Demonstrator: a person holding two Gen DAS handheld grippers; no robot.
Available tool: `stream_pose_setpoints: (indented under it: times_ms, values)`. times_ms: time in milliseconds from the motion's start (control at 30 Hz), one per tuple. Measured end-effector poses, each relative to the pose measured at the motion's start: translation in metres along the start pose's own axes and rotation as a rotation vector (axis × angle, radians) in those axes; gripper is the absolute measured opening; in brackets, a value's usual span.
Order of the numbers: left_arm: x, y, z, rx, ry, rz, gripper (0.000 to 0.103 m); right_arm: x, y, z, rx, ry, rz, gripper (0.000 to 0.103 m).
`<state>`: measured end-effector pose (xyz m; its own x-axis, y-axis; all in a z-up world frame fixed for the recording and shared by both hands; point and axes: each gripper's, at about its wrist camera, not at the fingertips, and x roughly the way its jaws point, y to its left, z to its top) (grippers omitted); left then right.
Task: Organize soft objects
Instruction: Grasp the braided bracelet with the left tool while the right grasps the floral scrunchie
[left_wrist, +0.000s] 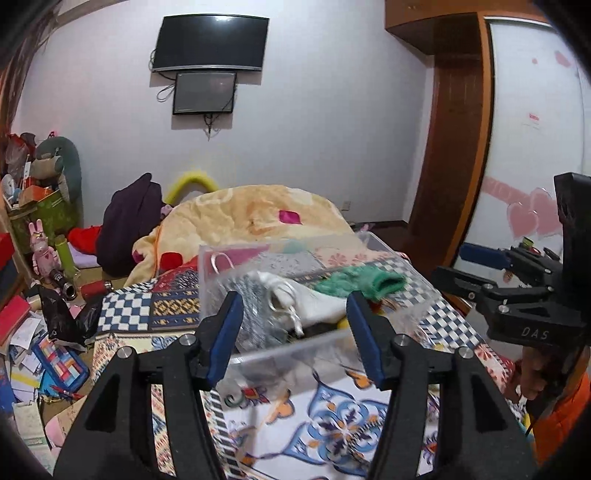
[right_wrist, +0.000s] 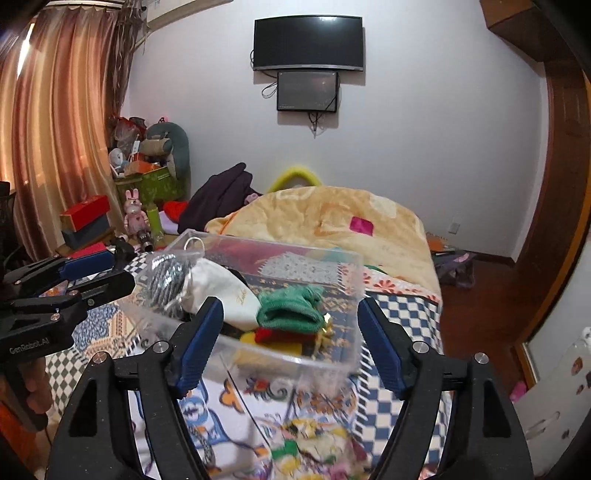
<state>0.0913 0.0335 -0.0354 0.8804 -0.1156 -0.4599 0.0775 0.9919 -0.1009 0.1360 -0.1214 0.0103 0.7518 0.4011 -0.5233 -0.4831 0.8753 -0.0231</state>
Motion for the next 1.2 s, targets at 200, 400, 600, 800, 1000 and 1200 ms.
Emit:
stream_pose_setpoints:
  times_ms: [200,400,600,800,1000,1200]
  values:
    - [0.000,-0.015,-0.028,0.009,0.057,-0.040,0.063,-0.003,-0.003,-0.026,0.000,0.045,-0.035,0.073]
    - [0.014,-0.026,-0.057,-0.013,0.149,-0.078,0.063,-0.001,-0.005,-0.048,0.006,0.104,-0.035,0.073]
    - [0.018,-0.042,-0.079,-0.012,0.204,-0.096,0.074,0.000,-0.007,-0.077,0.011,0.168,-0.043,0.073]
    - [0.021,-0.059,-0.093,0.011,0.241,-0.127,0.080,0.001,-0.013,-0.100,0.043,0.221,-0.059,0.073]
    - [0.032,-0.071,-0.105,0.030,0.288,-0.135,0.081,0.006,-0.018,-0.111,0.081,0.256,-0.037,0.073]
    - [0.034,-0.074,-0.109,0.053,0.281,-0.109,0.078,0.010,-0.018,-0.115,0.096,0.261,-0.030,0.073]
